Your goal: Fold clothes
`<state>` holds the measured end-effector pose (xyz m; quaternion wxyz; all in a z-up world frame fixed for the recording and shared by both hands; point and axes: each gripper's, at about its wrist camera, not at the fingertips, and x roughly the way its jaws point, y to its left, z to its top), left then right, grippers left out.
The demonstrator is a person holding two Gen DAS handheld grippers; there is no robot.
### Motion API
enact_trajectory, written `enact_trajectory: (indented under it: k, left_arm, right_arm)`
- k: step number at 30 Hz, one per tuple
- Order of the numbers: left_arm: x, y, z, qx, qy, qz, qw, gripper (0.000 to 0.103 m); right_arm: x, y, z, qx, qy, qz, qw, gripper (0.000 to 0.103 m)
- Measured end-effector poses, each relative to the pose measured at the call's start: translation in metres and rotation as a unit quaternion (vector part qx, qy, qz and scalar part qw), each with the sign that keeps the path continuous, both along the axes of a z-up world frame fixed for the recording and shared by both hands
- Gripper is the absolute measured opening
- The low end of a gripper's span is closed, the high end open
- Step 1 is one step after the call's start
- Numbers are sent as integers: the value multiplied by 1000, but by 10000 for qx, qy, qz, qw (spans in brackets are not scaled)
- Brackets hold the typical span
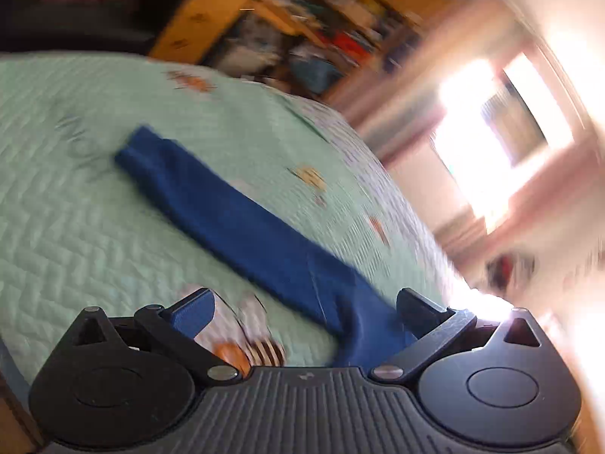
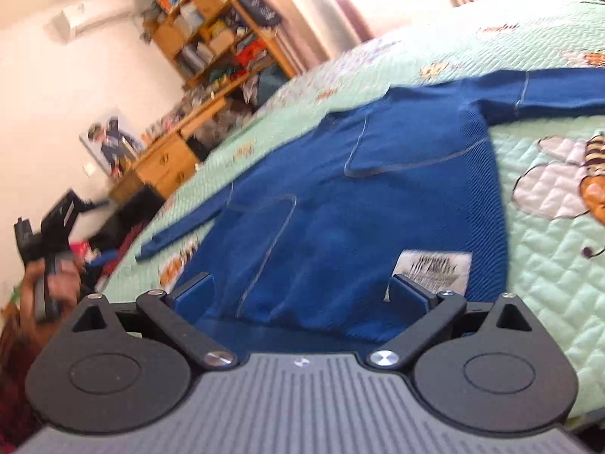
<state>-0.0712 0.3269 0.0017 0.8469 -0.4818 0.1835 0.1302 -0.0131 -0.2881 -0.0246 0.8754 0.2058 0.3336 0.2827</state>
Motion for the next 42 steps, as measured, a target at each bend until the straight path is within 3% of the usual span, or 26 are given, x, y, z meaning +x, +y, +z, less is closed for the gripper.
enact_trajectory:
  k: [6,14,21,29,31,33,35,39,42]
  left_arm:
    - [20,76,-40,-759,67,469,9960,102]
    - [56,100,-86,-1075,89,470,9931,102]
    - [83,107,-92,-682,40,692,9953,102]
    - [112,94,-81,250,489,770,9955,100]
    - [111,89,-77,457,670,850,9931,90]
    - [111,87,-74,620,879,911,9900,71]
    - [107,94,-78,503,964,931,9897,18]
    - [93,106,-90,60,823,953,9920,11]
    - [103,93,-71,736,1263,816,9859,10]
  right_arm:
    - [3,20,-1,-277,239,173,9992,98]
    - [6,33,-11,-508,483,232,9973,98]
    - [15,35,-17,-564,639,218,9961,98]
    - [22,36,-18,-627,690,234,9954,98]
    - [23,35,-17,-624,697,234,9953,98]
    - [23,35,-17,-631,692,244,9953,98]
    - [22,35,-16,-628,677,266,9954,98]
    - [20,29,-17,-522,668,283,9960,98]
    - [19,23,-18,-398,661,278,9966,98]
